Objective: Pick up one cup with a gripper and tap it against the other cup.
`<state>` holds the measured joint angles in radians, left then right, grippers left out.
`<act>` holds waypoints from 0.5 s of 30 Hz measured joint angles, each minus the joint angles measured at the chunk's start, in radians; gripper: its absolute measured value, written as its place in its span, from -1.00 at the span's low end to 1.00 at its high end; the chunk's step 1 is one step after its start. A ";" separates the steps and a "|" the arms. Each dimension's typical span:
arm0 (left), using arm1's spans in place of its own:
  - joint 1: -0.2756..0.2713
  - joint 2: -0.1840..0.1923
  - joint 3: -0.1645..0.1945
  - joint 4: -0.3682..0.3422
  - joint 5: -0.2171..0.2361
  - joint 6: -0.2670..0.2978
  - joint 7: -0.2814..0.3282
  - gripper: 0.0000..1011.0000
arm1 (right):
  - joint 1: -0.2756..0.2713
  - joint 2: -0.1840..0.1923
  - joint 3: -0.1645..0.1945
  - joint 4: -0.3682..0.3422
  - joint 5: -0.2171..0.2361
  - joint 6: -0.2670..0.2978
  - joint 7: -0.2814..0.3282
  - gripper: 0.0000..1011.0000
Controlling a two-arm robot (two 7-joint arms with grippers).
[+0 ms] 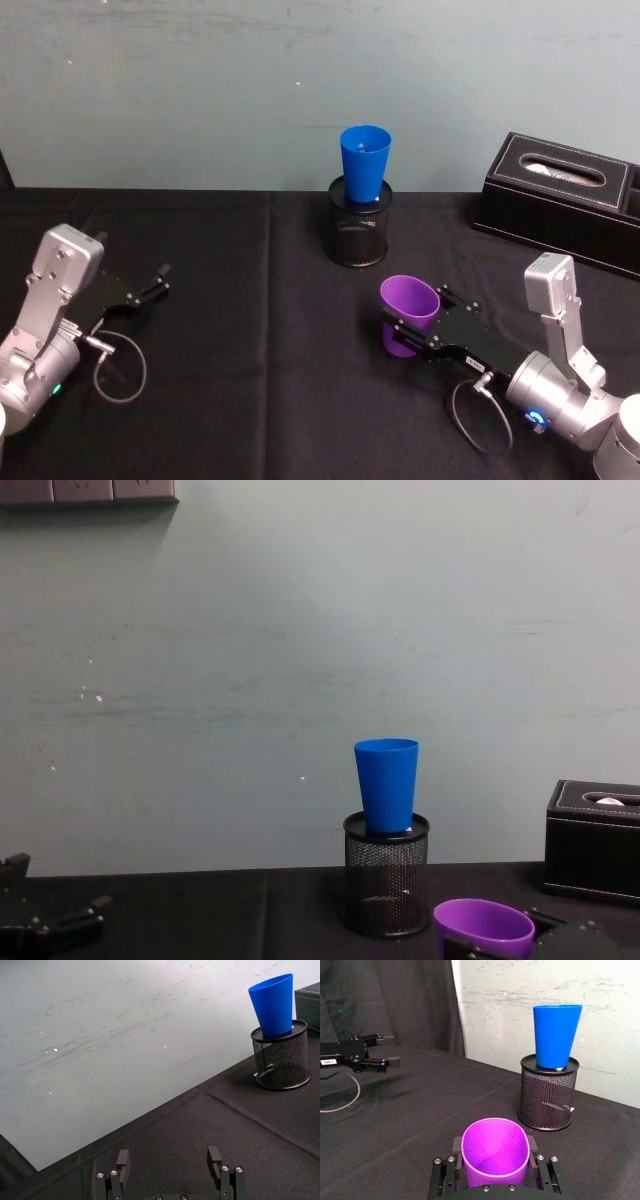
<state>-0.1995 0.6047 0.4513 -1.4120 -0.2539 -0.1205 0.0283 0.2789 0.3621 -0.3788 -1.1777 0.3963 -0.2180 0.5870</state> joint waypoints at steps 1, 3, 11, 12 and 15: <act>0.000 0.000 0.000 0.000 0.000 0.000 0.000 1.00 | 0.000 0.000 0.000 0.000 -0.001 0.000 0.000 0.43; 0.000 0.000 0.000 0.000 0.000 0.000 0.000 1.00 | 0.001 0.000 -0.003 0.000 -0.004 0.001 -0.001 0.43; 0.000 0.000 0.000 0.000 0.000 0.000 0.000 1.00 | 0.004 -0.001 -0.006 0.004 -0.013 0.001 -0.004 0.43; 0.000 0.000 0.000 0.000 0.000 0.000 0.000 1.00 | 0.004 -0.001 -0.006 0.004 -0.013 0.002 -0.005 0.43; 0.000 0.000 0.000 0.000 0.000 0.000 0.000 1.00 | 0.004 -0.001 -0.005 0.004 -0.013 0.003 -0.005 0.43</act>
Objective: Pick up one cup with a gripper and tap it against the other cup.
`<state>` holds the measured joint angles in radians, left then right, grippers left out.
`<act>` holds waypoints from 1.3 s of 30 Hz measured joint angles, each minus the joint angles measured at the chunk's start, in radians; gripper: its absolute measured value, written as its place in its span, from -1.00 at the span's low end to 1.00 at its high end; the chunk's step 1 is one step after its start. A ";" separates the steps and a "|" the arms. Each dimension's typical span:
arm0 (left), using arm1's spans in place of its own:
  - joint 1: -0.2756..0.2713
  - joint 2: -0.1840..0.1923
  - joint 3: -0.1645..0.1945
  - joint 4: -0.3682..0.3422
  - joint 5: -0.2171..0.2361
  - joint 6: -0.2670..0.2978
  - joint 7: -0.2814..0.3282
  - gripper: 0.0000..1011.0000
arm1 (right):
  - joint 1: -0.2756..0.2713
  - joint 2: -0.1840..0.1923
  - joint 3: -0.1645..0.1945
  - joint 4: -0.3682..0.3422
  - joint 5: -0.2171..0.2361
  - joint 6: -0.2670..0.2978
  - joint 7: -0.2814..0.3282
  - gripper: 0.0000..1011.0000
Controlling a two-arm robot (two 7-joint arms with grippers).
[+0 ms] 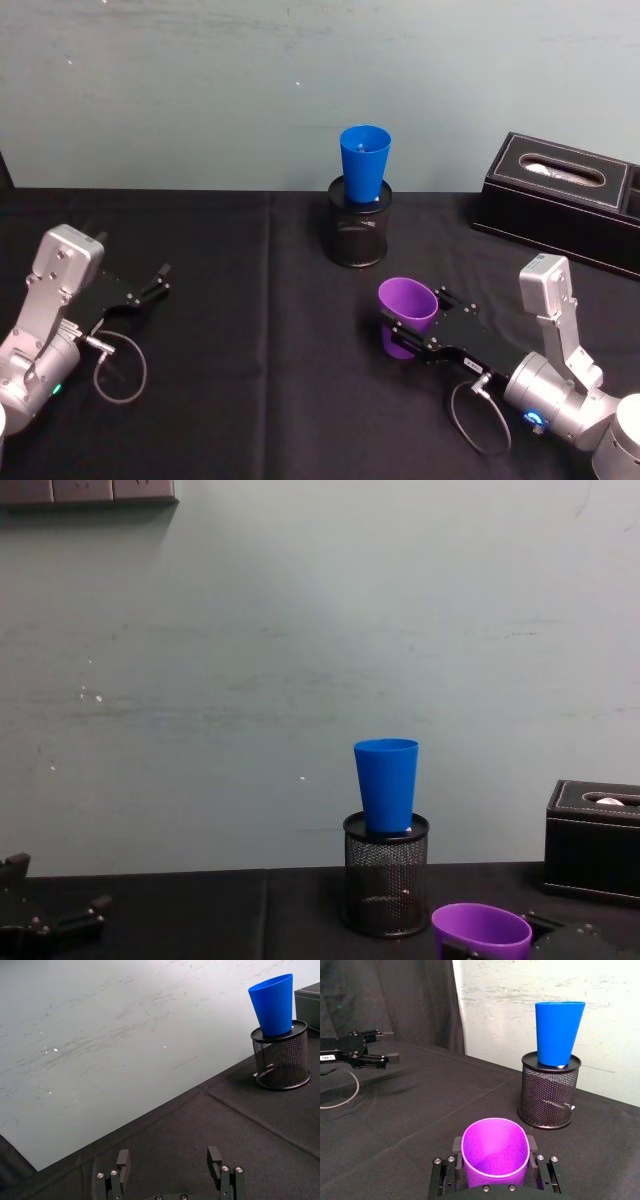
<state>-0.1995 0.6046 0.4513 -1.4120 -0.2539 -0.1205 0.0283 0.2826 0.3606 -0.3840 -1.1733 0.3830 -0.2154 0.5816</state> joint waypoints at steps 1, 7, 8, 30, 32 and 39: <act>0.000 0.000 0.000 0.000 0.000 0.000 0.000 1.00 | 0.000 0.000 0.000 0.000 0.000 0.000 0.000 0.43; 0.000 0.000 0.000 0.000 0.000 0.000 0.000 1.00 | 0.000 0.000 0.000 0.000 0.000 0.000 -0.001 0.43; 0.000 0.000 0.000 0.000 0.000 0.000 0.000 1.00 | 0.000 0.000 0.000 0.000 0.000 0.000 -0.001 0.43; 0.000 0.000 0.000 0.000 0.000 0.000 0.000 1.00 | 0.000 0.001 -0.001 -0.001 0.000 0.000 -0.001 0.43; 0.000 0.000 0.000 0.000 0.000 0.000 0.000 1.00 | 0.000 0.001 -0.001 -0.001 0.000 0.000 -0.001 0.43; 0.000 0.000 0.000 0.000 0.000 0.000 0.000 1.00 | 0.000 0.001 -0.001 -0.001 0.000 0.000 -0.001 0.43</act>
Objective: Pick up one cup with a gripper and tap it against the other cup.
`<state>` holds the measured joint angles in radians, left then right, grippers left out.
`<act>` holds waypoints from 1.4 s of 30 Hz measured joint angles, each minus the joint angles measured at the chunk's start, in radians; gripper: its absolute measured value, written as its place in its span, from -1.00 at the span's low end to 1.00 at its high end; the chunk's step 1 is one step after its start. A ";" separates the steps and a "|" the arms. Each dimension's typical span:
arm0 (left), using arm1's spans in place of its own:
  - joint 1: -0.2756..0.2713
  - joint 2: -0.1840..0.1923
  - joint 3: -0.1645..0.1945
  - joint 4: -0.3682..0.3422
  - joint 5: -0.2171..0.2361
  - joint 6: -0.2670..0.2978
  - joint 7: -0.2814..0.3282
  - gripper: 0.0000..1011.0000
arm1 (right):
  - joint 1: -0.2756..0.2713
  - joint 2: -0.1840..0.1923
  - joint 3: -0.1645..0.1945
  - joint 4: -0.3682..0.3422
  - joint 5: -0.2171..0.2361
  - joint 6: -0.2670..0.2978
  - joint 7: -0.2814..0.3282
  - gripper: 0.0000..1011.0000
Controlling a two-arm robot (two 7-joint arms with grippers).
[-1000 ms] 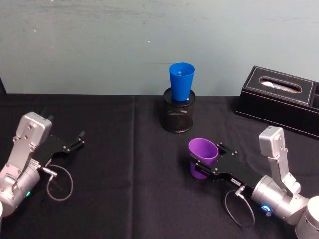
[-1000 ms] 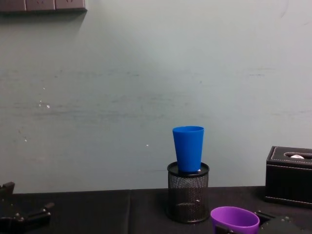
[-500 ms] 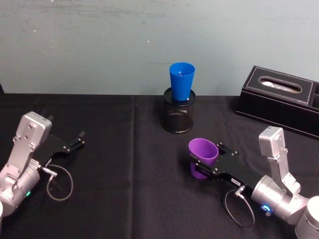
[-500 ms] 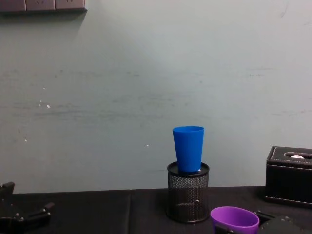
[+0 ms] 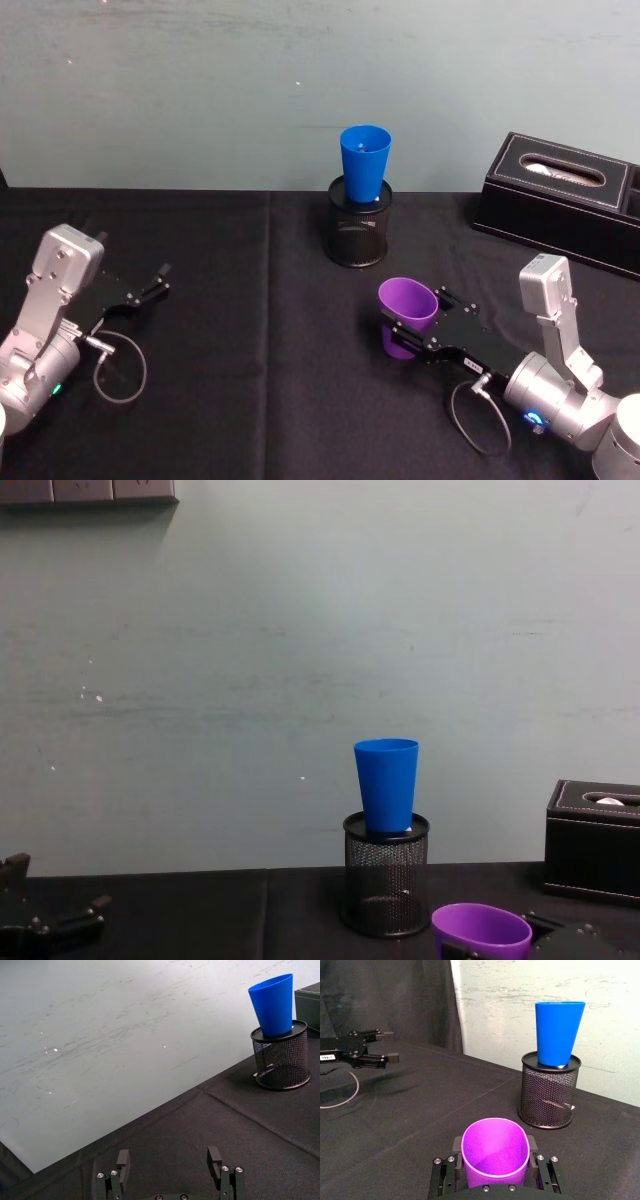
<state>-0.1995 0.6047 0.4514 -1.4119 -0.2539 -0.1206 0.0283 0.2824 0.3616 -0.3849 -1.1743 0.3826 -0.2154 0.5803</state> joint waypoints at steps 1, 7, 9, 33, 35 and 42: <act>0.000 0.000 0.000 0.000 0.000 0.000 0.000 1.00 | 0.000 0.000 0.000 0.000 0.000 0.000 0.000 0.43; 0.000 0.000 0.000 0.000 0.000 0.000 0.000 1.00 | 0.000 0.000 0.000 0.000 0.000 0.000 0.000 0.43; 0.000 0.000 0.000 0.000 0.000 0.000 0.000 1.00 | 0.000 0.000 0.000 0.000 0.000 0.000 0.000 0.43; 0.000 0.000 0.000 0.000 0.000 0.000 0.000 1.00 | 0.000 0.000 0.000 0.000 0.000 0.000 0.000 0.43; 0.000 0.000 0.000 0.000 0.000 0.000 0.000 1.00 | 0.000 0.000 0.000 0.000 0.000 0.000 0.000 0.43; 0.000 0.000 0.000 0.000 0.000 0.000 0.000 1.00 | 0.000 0.000 0.000 0.000 0.000 0.000 0.000 0.43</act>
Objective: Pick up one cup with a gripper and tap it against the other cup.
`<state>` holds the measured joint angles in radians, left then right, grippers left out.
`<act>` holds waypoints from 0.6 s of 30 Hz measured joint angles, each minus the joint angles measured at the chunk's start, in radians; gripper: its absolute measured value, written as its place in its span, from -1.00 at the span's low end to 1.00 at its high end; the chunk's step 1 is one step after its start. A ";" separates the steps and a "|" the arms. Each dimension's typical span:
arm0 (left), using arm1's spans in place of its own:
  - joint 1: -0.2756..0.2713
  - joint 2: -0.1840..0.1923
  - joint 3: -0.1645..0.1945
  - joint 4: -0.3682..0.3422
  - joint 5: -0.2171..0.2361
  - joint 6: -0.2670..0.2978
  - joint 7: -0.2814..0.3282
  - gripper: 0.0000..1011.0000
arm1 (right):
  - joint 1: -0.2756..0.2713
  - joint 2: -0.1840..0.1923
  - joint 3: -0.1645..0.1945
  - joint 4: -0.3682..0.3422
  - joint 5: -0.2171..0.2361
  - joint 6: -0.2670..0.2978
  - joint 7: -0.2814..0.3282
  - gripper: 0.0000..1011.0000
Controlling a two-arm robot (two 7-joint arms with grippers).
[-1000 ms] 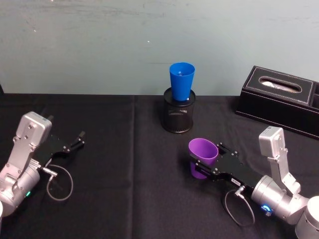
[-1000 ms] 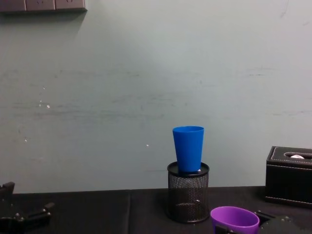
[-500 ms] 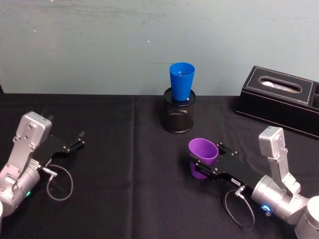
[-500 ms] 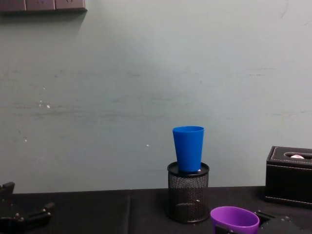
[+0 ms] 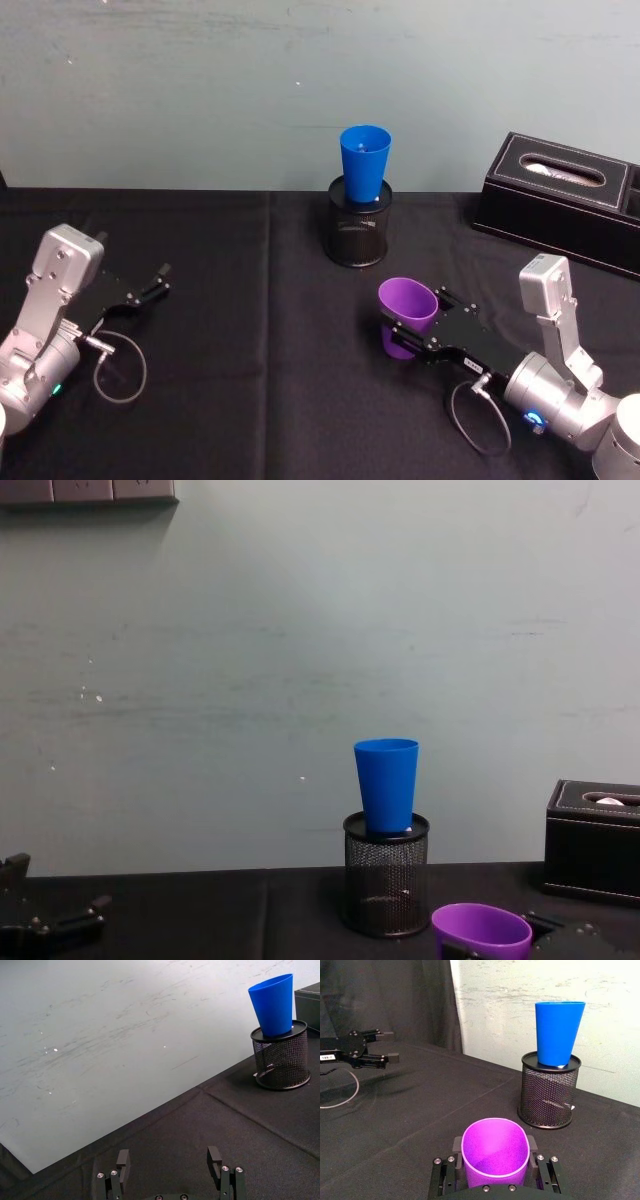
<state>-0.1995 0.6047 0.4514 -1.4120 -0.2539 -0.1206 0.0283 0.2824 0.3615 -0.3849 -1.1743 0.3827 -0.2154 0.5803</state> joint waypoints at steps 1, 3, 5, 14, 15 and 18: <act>0.000 0.000 0.000 0.000 0.000 0.000 0.000 1.00 | 0.000 0.000 0.000 0.000 0.000 0.000 0.000 0.43; 0.000 0.000 0.000 0.000 0.000 0.000 0.000 1.00 | 0.000 0.000 0.000 0.000 0.000 0.000 0.000 0.45; 0.000 0.000 0.000 0.000 0.000 0.000 0.000 1.00 | 0.000 0.000 0.000 0.000 0.000 0.000 0.000 0.50; 0.000 0.000 0.000 0.000 0.000 0.000 0.000 1.00 | 0.000 0.000 0.000 0.000 0.000 0.000 0.000 0.98; 0.000 0.000 0.000 0.000 0.000 0.000 0.000 1.00 | 0.000 0.000 0.000 0.000 0.000 0.000 0.000 0.98; 0.000 0.000 0.000 0.000 0.000 0.000 0.000 1.00 | 0.000 0.000 0.000 0.000 0.000 0.000 0.000 0.98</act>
<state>-0.1995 0.6047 0.4514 -1.4120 -0.2539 -0.1206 0.0283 0.2824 0.3616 -0.3849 -1.1743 0.3827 -0.2154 0.5803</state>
